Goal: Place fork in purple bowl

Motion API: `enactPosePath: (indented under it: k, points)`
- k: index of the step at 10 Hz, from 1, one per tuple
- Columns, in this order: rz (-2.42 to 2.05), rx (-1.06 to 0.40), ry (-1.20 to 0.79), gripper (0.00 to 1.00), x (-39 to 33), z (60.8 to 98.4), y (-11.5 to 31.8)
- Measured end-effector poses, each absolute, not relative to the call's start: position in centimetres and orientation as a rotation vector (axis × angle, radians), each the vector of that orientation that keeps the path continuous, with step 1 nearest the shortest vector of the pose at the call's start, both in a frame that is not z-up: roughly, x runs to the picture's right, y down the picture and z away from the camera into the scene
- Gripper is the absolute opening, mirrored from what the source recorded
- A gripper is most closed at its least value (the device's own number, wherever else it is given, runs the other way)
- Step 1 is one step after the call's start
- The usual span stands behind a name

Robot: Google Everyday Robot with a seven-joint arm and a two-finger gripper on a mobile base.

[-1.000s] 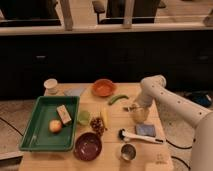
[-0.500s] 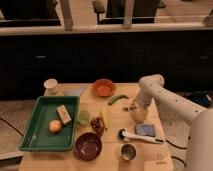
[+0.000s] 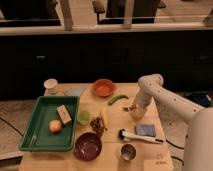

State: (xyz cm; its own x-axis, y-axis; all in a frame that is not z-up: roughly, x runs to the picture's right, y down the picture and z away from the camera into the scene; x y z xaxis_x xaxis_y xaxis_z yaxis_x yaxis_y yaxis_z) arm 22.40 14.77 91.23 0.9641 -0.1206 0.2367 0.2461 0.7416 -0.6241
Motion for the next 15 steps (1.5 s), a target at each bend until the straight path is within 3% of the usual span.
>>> enactPosePath:
  k: [2,5,7,8,15]
  points:
    - [-0.203,-0.705,-0.187,0.54,22.31,91.28,14.65]
    - [-0.207,-0.718,-0.189,0.28,22.10,91.34,14.64]
    - [-0.210,-0.724,-0.192,0.05,21.85,91.17,14.61]
    - [-0.207,-0.723,-0.191,0.01,22.01,91.28,14.59]
    - [-0.197,-0.721,-0.202,0.00,21.94,91.48,14.76]
